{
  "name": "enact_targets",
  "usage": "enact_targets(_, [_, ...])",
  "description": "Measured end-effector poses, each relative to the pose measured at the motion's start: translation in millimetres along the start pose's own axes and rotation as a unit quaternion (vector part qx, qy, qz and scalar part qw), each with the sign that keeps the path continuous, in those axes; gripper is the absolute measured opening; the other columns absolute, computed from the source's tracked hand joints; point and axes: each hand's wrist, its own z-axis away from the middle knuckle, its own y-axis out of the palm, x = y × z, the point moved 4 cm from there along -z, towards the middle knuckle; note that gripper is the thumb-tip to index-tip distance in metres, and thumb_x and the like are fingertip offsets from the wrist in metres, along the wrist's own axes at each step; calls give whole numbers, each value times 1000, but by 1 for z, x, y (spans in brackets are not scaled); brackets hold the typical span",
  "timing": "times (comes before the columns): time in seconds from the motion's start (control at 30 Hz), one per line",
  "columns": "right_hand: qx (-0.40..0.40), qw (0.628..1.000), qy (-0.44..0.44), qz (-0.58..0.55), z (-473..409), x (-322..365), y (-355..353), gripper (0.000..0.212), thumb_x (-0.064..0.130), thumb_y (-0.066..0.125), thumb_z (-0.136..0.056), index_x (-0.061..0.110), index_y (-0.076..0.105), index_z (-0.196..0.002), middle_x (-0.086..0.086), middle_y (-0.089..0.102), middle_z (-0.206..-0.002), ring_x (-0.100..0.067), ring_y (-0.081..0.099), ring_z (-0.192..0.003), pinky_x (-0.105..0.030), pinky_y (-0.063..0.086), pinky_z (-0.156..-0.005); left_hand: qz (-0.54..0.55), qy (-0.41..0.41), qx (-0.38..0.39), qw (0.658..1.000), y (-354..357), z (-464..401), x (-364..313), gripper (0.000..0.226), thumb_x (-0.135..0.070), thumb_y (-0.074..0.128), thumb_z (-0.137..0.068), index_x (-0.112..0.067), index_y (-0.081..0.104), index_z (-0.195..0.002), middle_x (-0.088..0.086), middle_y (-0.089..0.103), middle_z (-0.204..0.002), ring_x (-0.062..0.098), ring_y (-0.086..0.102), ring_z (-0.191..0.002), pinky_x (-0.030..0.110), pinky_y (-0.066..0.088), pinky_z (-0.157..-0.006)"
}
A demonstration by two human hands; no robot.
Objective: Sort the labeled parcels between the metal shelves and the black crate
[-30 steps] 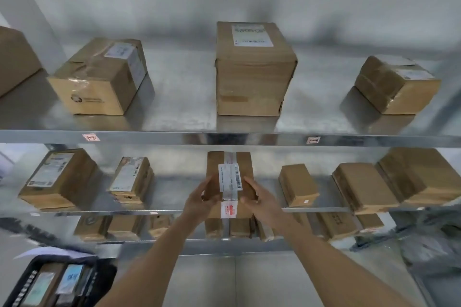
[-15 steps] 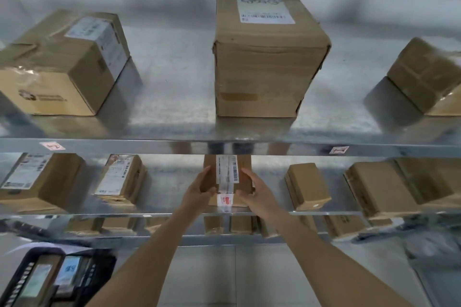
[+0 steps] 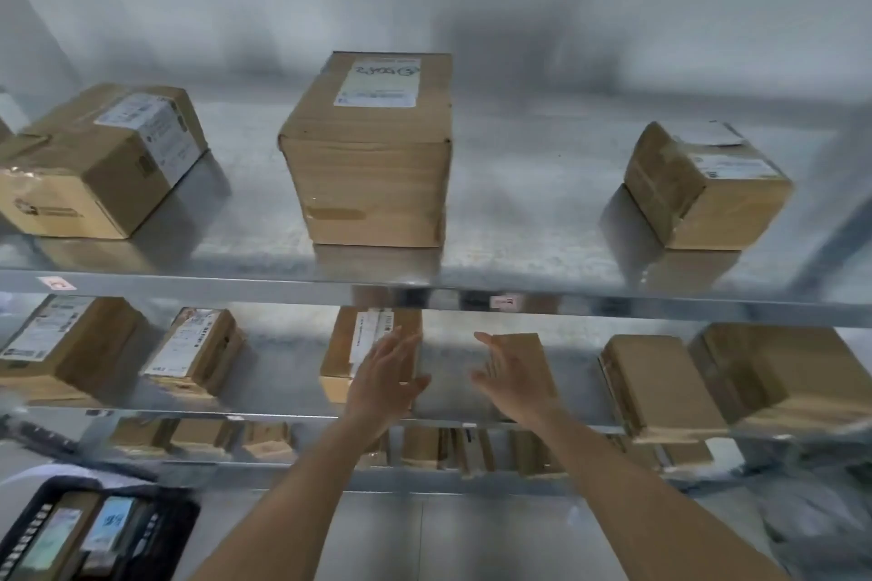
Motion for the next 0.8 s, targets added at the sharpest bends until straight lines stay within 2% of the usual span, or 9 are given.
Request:
enact_targets(0.13, [-27,998,-21,59,11,-42,-35,61,37,63,-99,41,34,-152,12,21,-165,-15,29,-151,-35,33,-118,34,-7,29,999,43,4,-37,66,-51,61,-92,-39,32,-150,-10,22,-162,16,25,-148,41,33,-113])
enact_targets(0.27, [-1,997,-10,81,13,-87,-51,64,43,60,-101,39,28,-157,9,10,-170,-18,19,-156,-43,29,-121,62,-30,51,996,87,7,-70,67,-50,59,-93,-41,27,-151,-12,22,-162,15,30,-146,40,37,-113])
enact_targets(0.4, [27,998,-11,55,8,-116,-52,66,46,60,-100,41,27,-158,6,15,-170,-20,20,-155,-46,29,-121,88,-57,75,992,122,1,-86,68,-47,59,-94,-44,25,-152,-7,25,-162,21,36,-143,42,36,-112])
enact_targets(0.5, [44,999,-12,28,2,-130,-47,63,47,55,-102,42,26,-158,5,18,-169,-22,27,-152,-46,30,-120,94,-70,72,991,140,-7,-91,66,-42,58,-96,-42,25,-153,-6,27,-161,21,44,-137,37,42,-107])
enact_targets(0.57, [56,998,-18,14,-4,-137,-41,61,49,54,-103,43,26,-157,6,25,-166,-23,40,-145,-47,37,-118,102,-76,79,989,151,-13,-90,64,-41,58,-97,-42,25,-152,-6,30,-159,19,49,-132,34,46,-103])
enact_targets(0.63, [68,997,-24,-7,-12,-144,-37,59,47,55,-102,47,26,-153,7,35,-160,-21,54,-129,-46,48,-109,111,-76,86,987,159,-18,-89,63,-37,57,-98,-40,26,-152,-6,38,-154,16,55,-122,27,50,-96])
enact_targets(0.73, [77,996,-12,-45,-22,-152,-33,52,39,56,-103,54,28,-144,7,49,-144,-17,63,-108,-40,59,-94,129,-76,93,984,167,-25,-90,59,-29,54,-101,-35,26,-152,-3,44,-148,14,56,-116,18,49,-90])
enact_targets(0.8, [83,994,3,-69,-25,-156,-31,51,34,57,-103,57,29,-140,7,56,-131,-19,68,-96,-39,63,-83,157,-78,95,980,171,-25,-90,58,-23,52,-102,-36,25,-151,-2,44,-147,11,55,-112,11,48,-81])
